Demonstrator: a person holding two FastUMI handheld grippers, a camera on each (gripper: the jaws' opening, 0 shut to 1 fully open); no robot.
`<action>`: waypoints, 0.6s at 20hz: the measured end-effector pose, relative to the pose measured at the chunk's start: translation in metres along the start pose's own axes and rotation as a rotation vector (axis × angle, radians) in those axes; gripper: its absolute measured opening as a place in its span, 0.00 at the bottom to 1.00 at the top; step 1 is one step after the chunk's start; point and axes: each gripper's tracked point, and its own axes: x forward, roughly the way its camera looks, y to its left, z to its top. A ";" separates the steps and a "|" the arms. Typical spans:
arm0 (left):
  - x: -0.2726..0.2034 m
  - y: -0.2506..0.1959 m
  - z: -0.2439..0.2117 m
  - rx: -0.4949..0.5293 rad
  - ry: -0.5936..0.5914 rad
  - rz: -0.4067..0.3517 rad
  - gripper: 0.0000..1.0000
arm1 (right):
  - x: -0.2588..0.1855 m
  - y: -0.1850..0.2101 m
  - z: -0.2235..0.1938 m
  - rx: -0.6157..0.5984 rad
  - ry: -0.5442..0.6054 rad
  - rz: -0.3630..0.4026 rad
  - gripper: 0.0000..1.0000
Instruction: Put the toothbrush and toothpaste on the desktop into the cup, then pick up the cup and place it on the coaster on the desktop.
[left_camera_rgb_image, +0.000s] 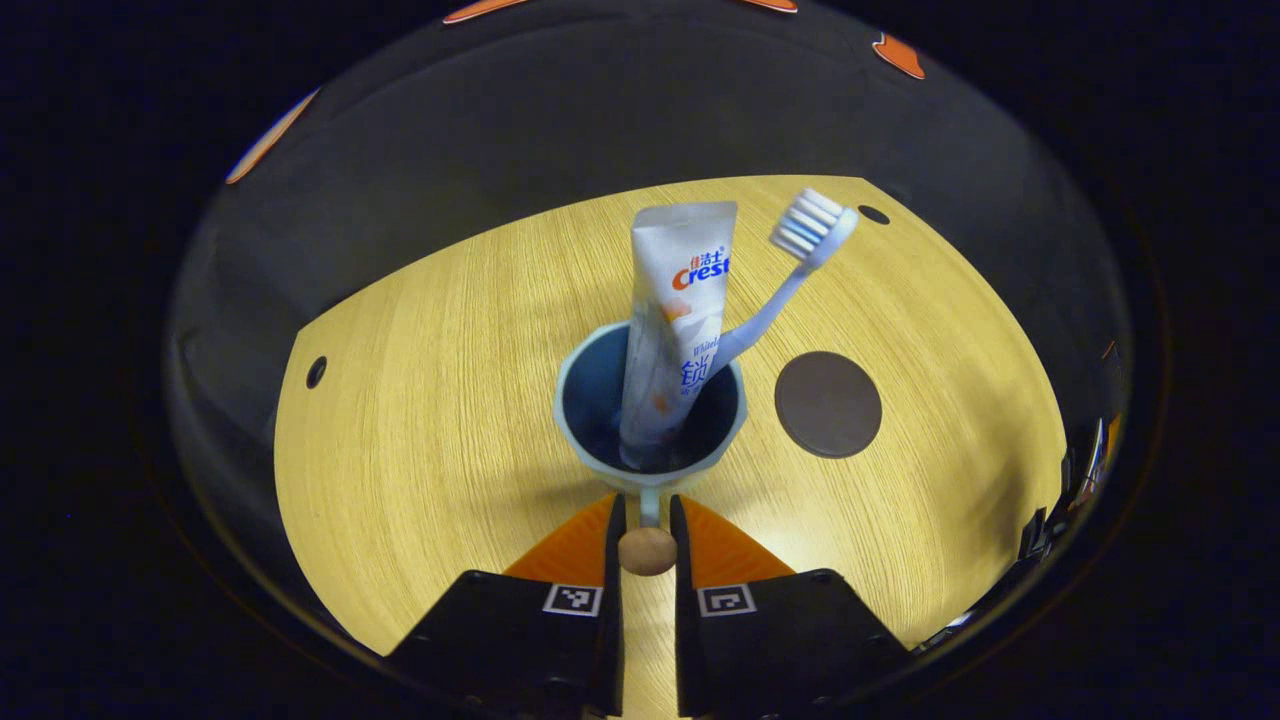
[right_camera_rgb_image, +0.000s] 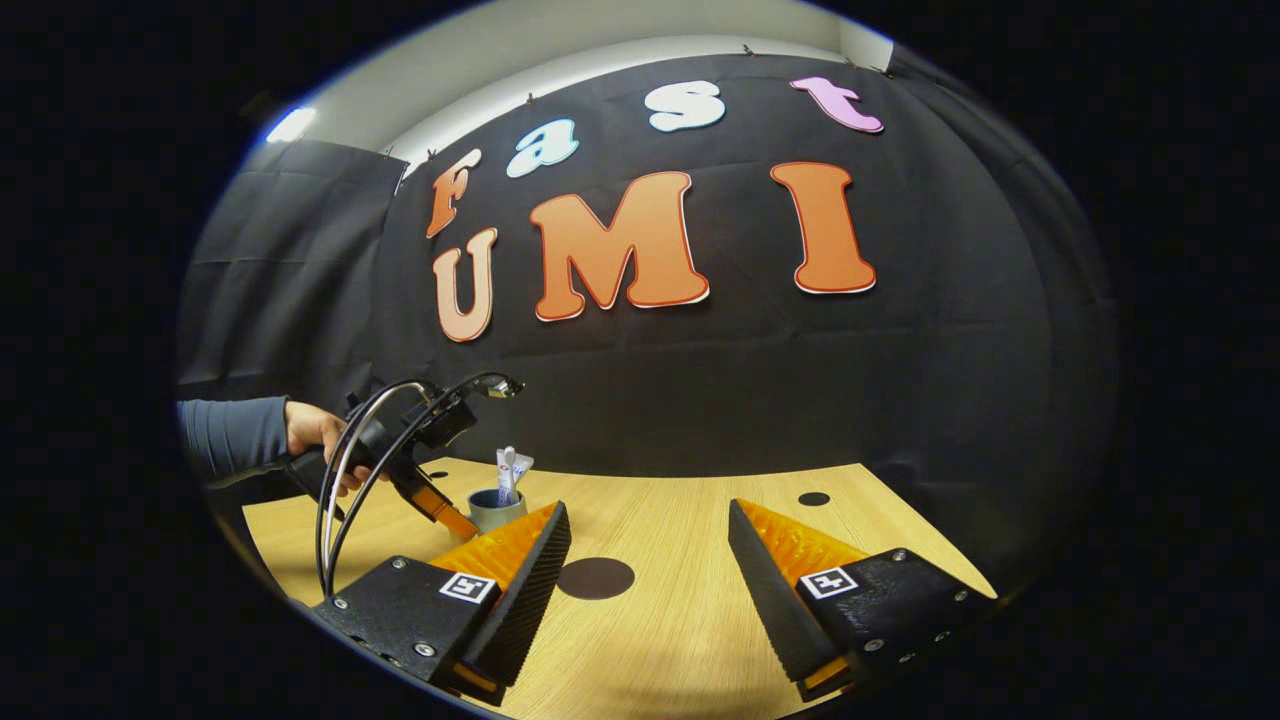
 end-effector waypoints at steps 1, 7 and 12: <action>0.004 0.001 0.006 0.000 -0.002 0.000 0.22 | 0.002 0.001 -0.001 0.000 0.002 0.003 0.95; 0.065 -0.014 0.030 0.012 0.041 -0.010 0.32 | 0.005 0.003 -0.006 -0.009 0.013 0.003 0.95; 0.125 -0.031 0.067 0.010 0.023 -0.017 0.25 | 0.007 -0.004 -0.015 0.004 0.037 -0.014 0.95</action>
